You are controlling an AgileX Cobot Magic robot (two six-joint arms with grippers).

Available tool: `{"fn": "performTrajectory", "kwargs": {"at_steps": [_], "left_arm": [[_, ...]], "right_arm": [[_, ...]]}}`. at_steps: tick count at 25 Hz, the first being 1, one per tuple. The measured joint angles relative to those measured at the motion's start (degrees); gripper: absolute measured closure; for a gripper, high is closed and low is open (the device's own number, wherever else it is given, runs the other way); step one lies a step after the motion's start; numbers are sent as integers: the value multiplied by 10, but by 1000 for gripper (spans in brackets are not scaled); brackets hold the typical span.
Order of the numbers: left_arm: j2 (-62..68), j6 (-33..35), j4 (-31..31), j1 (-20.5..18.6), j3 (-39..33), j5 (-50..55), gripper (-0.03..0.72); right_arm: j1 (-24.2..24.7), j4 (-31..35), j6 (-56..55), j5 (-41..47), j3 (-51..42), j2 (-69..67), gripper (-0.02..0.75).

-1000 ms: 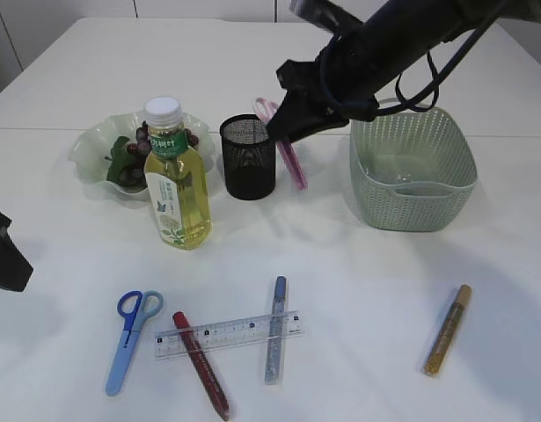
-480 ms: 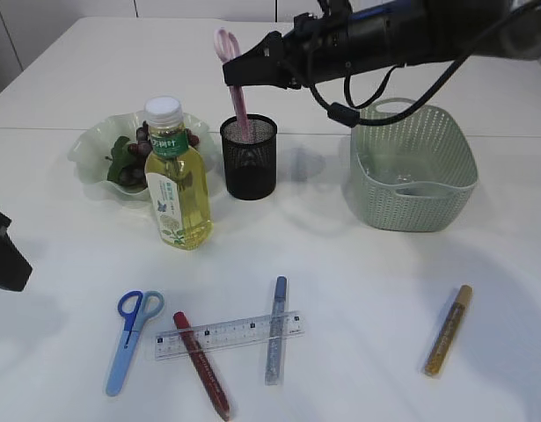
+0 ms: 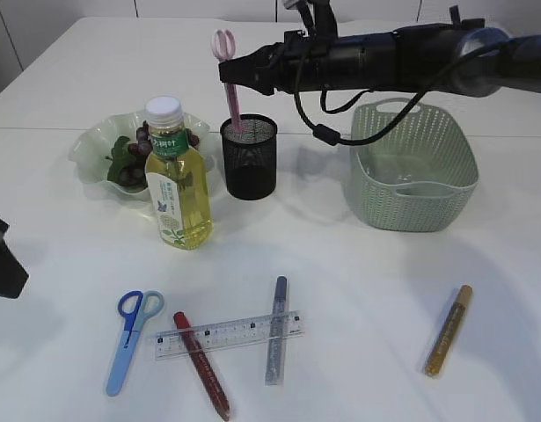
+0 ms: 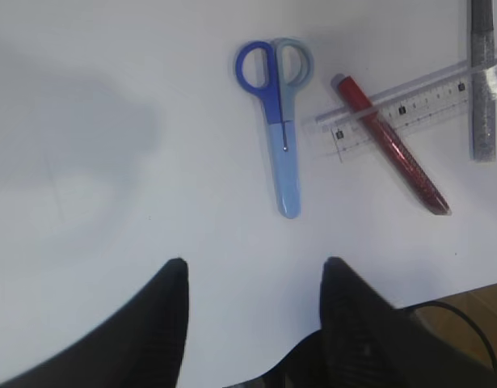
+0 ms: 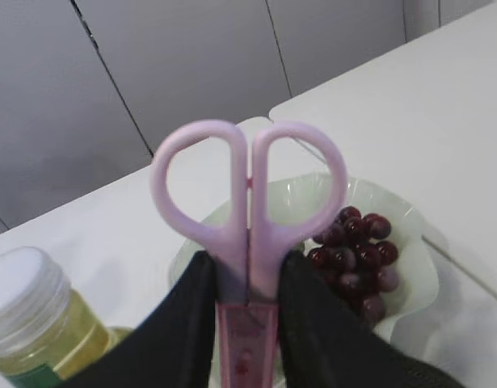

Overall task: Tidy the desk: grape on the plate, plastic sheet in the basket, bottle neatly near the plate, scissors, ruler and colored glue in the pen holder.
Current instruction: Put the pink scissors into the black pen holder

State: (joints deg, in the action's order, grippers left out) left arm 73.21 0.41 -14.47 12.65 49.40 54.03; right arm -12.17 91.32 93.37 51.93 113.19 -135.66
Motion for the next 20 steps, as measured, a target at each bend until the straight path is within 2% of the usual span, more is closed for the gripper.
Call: {"fn": "performTrajectory", "kwargs": {"at_steps": [7,14,17,20], "left_arm": [[0,0,0,0,0,5,305],[0,0,0,0,0,-1,319],[0,0,0,0,0,-4,320],[0,0,0,0,0,-4,321]], "right_arm": [[0,20,112,-21,20,-22,543],[1,31,134,-52,21,-46,540],[1,30,134,-60,21,-53,503],[1,36,135,-60,21,-53,389]]}}
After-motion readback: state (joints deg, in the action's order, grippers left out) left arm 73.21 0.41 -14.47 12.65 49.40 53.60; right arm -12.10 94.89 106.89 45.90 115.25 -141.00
